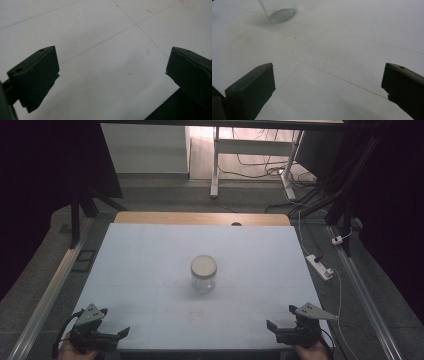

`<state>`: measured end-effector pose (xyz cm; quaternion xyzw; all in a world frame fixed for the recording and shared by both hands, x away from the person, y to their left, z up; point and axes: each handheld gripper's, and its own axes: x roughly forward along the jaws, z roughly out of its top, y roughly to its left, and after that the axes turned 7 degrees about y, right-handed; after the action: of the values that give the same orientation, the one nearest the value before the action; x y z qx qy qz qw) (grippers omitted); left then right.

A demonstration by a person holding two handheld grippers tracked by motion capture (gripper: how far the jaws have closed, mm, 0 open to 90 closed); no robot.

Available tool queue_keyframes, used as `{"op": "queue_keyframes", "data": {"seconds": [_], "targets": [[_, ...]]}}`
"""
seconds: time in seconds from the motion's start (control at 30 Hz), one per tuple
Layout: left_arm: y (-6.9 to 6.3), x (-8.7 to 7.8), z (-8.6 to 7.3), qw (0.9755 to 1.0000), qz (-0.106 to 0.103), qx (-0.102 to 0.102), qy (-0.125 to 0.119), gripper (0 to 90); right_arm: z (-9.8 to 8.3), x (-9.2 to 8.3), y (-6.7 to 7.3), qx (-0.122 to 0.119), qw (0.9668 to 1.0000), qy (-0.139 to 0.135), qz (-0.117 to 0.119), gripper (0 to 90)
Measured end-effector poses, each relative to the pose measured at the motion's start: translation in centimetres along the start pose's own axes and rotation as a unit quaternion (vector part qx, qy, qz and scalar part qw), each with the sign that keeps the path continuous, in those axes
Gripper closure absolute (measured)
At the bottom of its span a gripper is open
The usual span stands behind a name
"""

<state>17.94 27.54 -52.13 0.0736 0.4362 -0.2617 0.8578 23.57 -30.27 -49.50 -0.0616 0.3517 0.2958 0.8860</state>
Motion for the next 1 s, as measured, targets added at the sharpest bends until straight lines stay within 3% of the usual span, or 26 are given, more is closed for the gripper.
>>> {"op": "queue_keyframes", "data": {"seconds": [1.0], "targets": [[0.16,0.07,0.12,0.9998,-0.016,-0.005,0.004,0.0,0.15,0.37,0.21,-0.016,0.9997,0.019,0.009,0.0]]}}
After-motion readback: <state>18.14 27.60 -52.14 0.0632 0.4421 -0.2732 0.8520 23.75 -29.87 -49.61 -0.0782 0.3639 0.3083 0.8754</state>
